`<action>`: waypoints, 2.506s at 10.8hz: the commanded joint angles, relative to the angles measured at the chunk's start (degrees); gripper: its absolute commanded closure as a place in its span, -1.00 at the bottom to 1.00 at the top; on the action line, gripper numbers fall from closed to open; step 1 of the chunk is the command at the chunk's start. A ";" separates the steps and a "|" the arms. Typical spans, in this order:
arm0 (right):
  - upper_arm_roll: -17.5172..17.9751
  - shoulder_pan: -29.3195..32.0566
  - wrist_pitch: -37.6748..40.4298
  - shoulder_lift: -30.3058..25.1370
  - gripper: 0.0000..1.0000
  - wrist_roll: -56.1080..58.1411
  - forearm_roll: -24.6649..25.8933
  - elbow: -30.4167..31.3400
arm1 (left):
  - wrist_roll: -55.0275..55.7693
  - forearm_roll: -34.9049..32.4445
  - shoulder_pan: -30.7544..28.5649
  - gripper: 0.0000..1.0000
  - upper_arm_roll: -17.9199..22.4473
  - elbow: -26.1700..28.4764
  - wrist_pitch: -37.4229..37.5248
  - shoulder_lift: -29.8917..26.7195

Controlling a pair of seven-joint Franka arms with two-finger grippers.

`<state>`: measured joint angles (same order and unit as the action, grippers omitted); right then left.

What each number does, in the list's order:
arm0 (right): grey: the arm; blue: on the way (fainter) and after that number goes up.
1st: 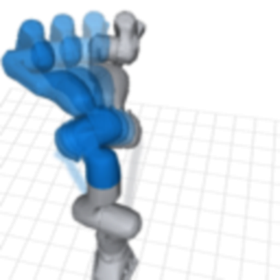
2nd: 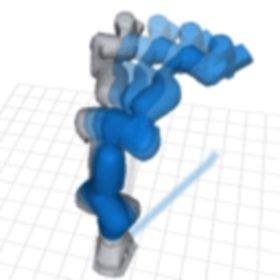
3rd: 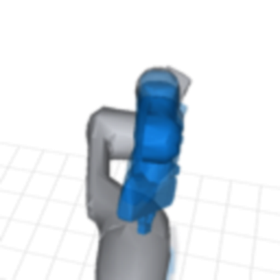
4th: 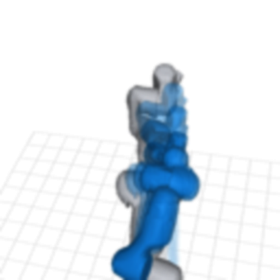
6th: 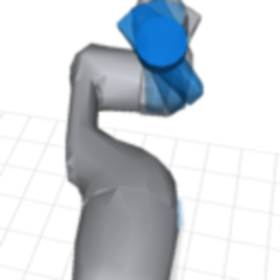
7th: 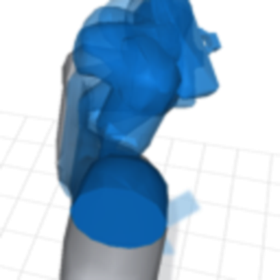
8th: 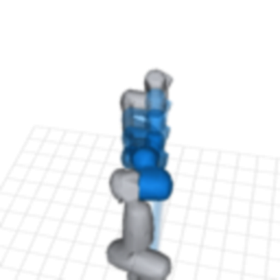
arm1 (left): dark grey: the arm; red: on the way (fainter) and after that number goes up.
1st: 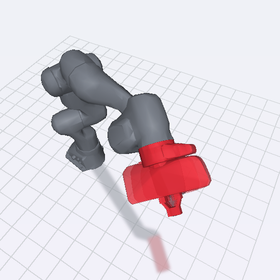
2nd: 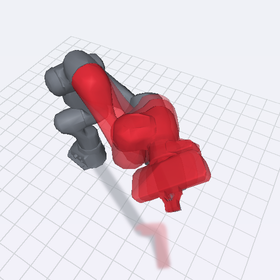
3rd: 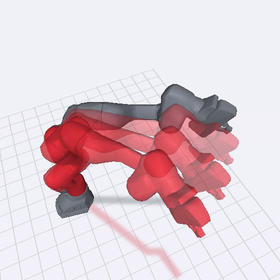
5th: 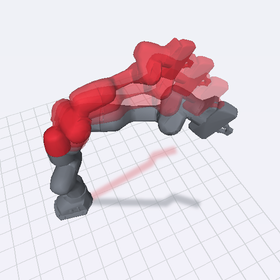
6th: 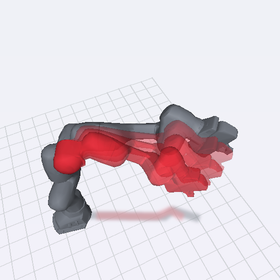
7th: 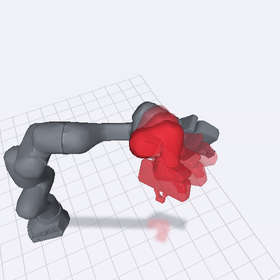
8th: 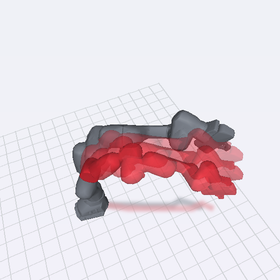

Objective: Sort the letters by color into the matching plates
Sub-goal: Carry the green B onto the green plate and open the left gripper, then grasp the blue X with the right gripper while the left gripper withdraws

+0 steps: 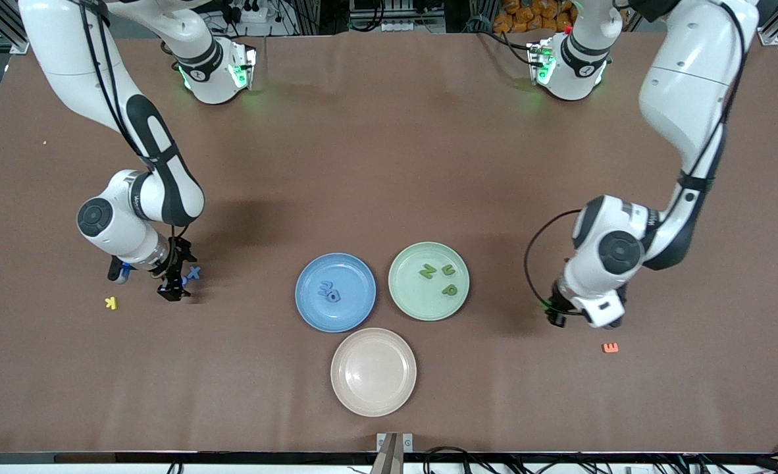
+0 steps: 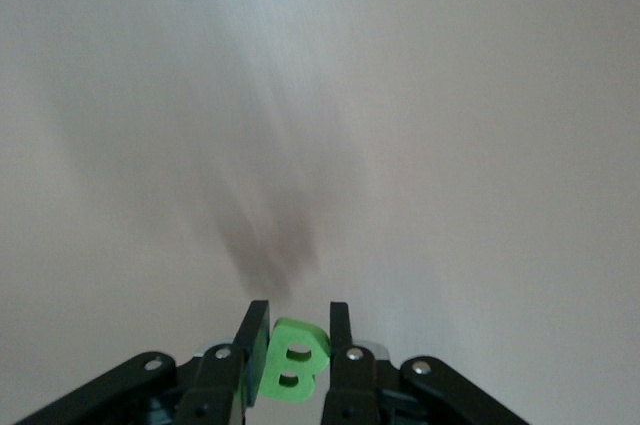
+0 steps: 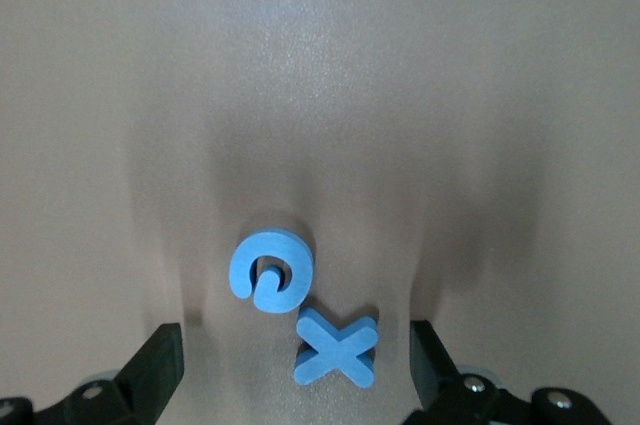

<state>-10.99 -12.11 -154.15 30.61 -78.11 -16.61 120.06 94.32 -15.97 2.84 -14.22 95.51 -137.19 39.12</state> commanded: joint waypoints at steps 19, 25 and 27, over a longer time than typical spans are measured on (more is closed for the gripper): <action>1.84 -0.46 -1.33 1.03 0.66 18.68 0.00 1.67 | -38.19 -0.56 5.51 -1.00 0.68 -4.10 22.36 -11.24; 2.28 -0.98 -0.72 1.12 0.68 30.64 0.18 -0.17 | -62.71 7.95 -2.04 -1.00 0.94 12.39 26.18 -28.10; 2.28 -1.86 0.33 1.12 0.68 34.68 0.18 -1.57 | -69.94 12.16 -3.28 -1.00 1.47 15.75 26.45 -33.73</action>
<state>-9.10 -12.75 -155.04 30.36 -47.08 -16.43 120.48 32.15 -8.55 0.88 -13.03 104.32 -110.61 13.99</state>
